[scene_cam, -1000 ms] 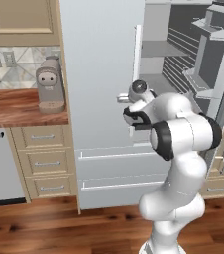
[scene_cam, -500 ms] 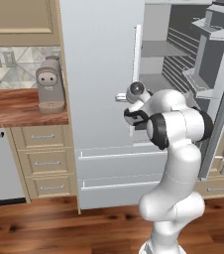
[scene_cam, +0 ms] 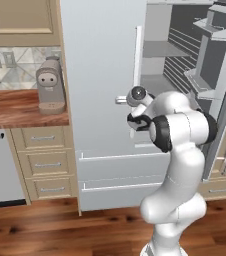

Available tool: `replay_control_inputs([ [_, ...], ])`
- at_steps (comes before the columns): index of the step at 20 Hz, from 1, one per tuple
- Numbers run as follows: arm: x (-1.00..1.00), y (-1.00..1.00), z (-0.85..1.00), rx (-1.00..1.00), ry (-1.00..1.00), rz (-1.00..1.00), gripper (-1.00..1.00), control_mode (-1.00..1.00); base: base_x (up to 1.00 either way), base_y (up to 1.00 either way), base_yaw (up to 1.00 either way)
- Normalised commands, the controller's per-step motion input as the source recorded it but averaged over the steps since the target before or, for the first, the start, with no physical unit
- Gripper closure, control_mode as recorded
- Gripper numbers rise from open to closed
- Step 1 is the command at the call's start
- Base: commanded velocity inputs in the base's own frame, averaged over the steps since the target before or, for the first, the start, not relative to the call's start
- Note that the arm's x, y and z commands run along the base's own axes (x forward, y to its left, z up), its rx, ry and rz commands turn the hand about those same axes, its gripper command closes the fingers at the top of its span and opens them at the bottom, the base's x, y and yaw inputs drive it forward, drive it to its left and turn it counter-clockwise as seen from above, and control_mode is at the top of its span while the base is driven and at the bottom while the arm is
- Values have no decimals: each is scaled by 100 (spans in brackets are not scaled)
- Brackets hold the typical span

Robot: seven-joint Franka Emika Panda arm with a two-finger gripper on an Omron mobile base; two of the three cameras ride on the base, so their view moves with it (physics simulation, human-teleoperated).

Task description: Move the hot dog bun to the plate on the dining table and place the condiment next to that plate. Then navigate to the fridge and take the sausage and place it on the plate as well.

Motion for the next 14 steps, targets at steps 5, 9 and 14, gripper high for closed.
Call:
replay_control_inputs([
  [5,-96,94,17,0,3,3,100,-100,0,0,0],
  [9,-100,100,34,0,4,2,100,-100,0,0,0],
  [14,-100,100,53,0,12,2,100,-100,0,0,0],
])
